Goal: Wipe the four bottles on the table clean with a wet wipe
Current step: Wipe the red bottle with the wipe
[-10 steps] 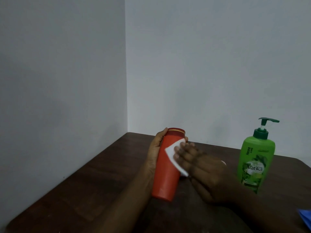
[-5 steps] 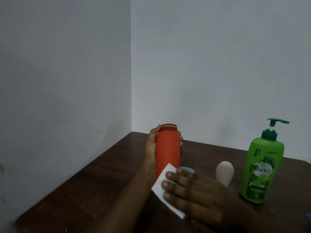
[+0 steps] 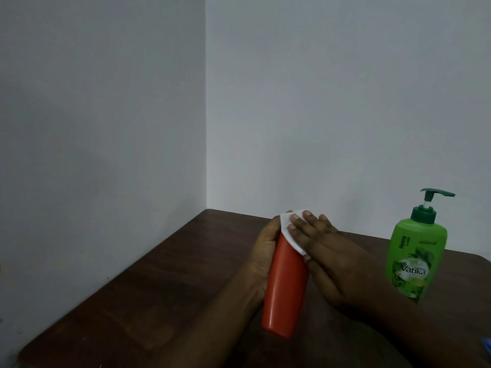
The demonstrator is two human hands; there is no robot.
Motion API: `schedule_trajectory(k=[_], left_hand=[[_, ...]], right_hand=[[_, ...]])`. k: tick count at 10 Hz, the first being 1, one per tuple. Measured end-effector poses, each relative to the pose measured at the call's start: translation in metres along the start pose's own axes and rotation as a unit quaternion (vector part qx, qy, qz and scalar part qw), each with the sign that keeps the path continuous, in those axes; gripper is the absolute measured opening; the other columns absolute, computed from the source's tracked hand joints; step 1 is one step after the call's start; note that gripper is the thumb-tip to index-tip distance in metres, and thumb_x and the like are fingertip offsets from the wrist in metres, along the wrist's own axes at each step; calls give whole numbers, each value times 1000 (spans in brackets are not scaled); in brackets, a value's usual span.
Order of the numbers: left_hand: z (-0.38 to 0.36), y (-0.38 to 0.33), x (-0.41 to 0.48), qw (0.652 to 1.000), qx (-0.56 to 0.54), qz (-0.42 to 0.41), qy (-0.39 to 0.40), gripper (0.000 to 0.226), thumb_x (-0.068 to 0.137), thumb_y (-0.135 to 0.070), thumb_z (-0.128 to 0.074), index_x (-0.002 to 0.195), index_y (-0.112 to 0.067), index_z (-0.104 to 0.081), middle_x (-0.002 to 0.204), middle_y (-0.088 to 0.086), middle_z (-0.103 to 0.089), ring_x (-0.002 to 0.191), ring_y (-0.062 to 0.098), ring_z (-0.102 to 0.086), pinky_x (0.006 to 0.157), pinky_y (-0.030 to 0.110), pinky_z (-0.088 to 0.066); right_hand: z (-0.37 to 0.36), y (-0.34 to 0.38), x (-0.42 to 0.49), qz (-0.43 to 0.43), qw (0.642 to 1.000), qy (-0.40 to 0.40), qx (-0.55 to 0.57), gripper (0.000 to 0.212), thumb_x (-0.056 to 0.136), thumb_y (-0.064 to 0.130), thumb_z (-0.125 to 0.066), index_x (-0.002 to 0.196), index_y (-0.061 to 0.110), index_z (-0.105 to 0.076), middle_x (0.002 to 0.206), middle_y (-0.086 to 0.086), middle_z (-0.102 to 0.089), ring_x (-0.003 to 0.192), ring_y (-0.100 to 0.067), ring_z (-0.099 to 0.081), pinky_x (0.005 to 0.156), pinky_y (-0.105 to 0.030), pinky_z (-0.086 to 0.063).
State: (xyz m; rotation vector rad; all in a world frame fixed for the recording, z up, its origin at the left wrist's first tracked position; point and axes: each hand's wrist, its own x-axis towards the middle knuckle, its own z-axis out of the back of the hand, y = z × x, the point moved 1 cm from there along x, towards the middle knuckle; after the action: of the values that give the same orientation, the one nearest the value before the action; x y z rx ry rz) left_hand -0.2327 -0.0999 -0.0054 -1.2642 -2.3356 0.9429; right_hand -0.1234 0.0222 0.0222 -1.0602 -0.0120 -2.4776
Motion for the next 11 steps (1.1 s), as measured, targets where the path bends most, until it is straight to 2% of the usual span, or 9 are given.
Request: schedule_trajectory(k=[1, 2, 3, 4, 5, 6, 9, 10, 11], left_hand=[[2, -2, 4, 999, 14, -30, -3, 36, 82, -42, -82, 111, -20, -82, 112, -1, -77, 110, 14, -67, 114, 31, -45], [6, -14, 9, 999, 12, 40, 9, 27, 88, -44, -76, 92, -18, -79, 84, -2, -68, 75, 9, -62, 74, 20, -48], [7, -18, 8, 999, 34, 7, -10, 46, 76, -52, -84, 98, -12, -79, 90, 11, -65, 79, 20, -57, 72, 31, -46], [1, -16, 3, 999, 30, -9, -29, 53, 75, -51, -86, 109, -12, -76, 95, 15, -68, 78, 28, -63, 71, 39, -52], [-3, -18, -1, 1000, 18, 6, -7, 52, 77, -48, -85, 113, -13, -72, 94, 10, -66, 79, 23, -61, 70, 34, -51], [-1, -14, -4, 994, 86, 53, 33, 35, 84, -43, -82, 101, -16, -66, 72, -13, -47, 57, -3, -43, 56, 5, -32], [-17, -4, -12, 1000, -11, -5, 6, 51, 89, -44, -70, 126, -10, -74, 113, 10, -75, 92, 23, -71, 89, 39, -54], [-12, -8, -8, 1000, -18, -13, 10, 68, 75, -44, -87, 131, -8, -71, 124, 11, -69, 105, 24, -65, 118, 44, -37], [-4, -16, -6, 1000, -2, -15, 2, 75, 62, -50, -93, 121, -6, -76, 124, 14, -68, 107, 27, -62, 125, 47, -23]], right_hand=[[3, 5, 1, -6, 1000, 7, 9, 50, 105, 25, -38, 153, 9, -43, 163, -7, -35, 155, -22, -24, 121, -51, -30], [2, 24, -3, 101, 994, 43, 22, 51, 107, 32, -32, 150, 11, -49, 160, -7, -41, 153, -26, -29, 118, -54, -36], [-24, 52, -14, 125, 979, 37, 154, 56, 107, 46, -36, 129, 3, -65, 136, -15, -65, 143, -21, -47, 121, -44, -33], [-32, 63, -23, 52, 986, 78, 138, 50, 111, 21, -30, 117, -20, -58, 121, -42, -58, 148, -13, -37, 123, -21, -13], [-8, 42, -12, 131, 983, 116, 53, 59, 110, 29, -18, 127, -3, -65, 132, -24, -64, 131, -33, -56, 121, -42, -31], [10, 29, -2, 172, 983, 43, -47, 46, 102, 28, -44, 138, 4, -62, 148, -16, -55, 146, -31, -42, 115, -50, -40], [9, -15, 0, 37, 996, -25, -81, 50, 96, 15, -47, 142, -2, -55, 151, -18, -50, 145, -30, -44, 111, -54, -44], [6, -12, -2, 21, 997, -24, -63, 50, 97, 17, -45, 143, 1, -55, 151, -16, -51, 144, -27, -46, 112, -51, -45], [4, -4, -3, -4, 999, -27, -35, 51, 95, 18, -46, 143, 5, -56, 151, -12, -52, 142, -22, -49, 113, -45, -44]])
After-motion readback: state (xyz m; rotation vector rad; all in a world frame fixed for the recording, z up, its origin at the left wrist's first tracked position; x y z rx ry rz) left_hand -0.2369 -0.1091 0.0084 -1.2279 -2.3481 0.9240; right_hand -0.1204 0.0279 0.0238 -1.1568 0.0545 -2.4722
